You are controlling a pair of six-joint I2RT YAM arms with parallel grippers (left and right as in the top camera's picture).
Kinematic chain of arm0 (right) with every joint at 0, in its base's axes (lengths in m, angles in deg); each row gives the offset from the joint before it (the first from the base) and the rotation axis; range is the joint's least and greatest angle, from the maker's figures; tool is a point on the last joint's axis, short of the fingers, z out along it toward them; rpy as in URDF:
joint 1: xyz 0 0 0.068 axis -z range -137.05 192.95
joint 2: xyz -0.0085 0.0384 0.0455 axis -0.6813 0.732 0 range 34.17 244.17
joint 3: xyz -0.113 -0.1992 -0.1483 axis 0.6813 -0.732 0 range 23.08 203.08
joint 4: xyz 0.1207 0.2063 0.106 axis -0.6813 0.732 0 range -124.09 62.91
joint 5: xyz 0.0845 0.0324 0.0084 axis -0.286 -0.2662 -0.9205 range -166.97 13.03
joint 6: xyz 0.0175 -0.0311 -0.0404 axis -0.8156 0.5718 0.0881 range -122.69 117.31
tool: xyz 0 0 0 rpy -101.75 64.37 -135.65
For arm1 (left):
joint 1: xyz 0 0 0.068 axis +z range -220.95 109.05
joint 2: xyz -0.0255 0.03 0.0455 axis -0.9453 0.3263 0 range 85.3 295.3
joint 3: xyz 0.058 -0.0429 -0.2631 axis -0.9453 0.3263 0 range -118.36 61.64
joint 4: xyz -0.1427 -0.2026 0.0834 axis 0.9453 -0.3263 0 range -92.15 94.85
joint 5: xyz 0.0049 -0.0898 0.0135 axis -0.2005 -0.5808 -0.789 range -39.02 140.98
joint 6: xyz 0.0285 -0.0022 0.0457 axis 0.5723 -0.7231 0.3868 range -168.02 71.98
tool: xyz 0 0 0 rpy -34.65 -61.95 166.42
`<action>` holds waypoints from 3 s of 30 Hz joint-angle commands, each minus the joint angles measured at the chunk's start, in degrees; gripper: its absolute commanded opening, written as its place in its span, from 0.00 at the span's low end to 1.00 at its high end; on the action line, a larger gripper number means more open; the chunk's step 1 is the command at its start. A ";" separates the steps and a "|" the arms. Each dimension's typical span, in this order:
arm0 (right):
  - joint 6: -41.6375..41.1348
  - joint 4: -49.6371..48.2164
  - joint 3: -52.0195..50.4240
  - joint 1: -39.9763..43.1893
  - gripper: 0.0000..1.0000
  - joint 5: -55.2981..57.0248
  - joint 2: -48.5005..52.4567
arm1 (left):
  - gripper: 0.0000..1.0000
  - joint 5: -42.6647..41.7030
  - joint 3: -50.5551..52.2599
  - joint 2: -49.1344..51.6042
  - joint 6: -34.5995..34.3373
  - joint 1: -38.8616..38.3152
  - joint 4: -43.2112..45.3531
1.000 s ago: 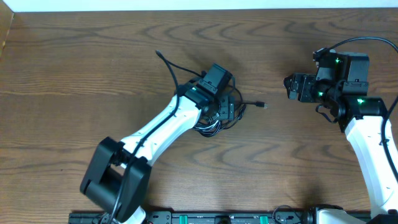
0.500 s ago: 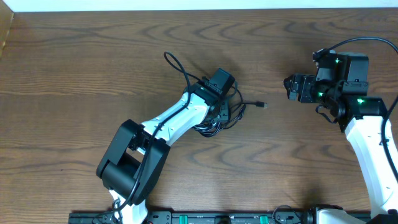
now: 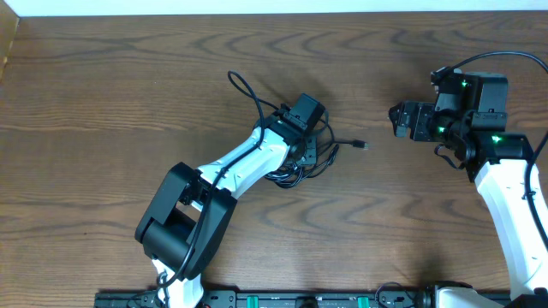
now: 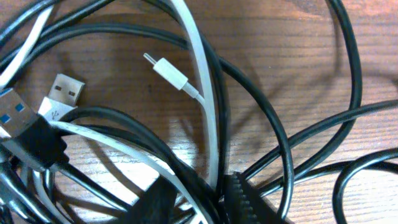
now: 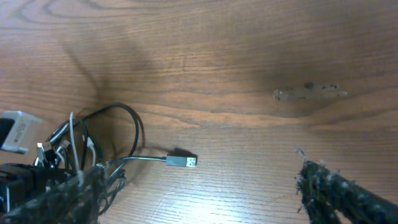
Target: Untangle cables
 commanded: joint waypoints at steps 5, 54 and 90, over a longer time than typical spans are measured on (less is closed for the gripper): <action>-0.44 -0.07 1.27 0.02 0.92 -0.28 0.42 | 0.22 0.96 0.92 2.12 -0.17 -1.60 1.81; -26.64 -17.27 1.27 -14.23 0.68 -21.22 6.78 | 0.07 -35.78 -4.35 -23.78 -1.88 16.50 1.92; -10.23 0.76 3.56 0.35 0.01 12.61 -7.28 | 0.07 -16.79 -4.35 -23.78 14.29 31.93 -7.52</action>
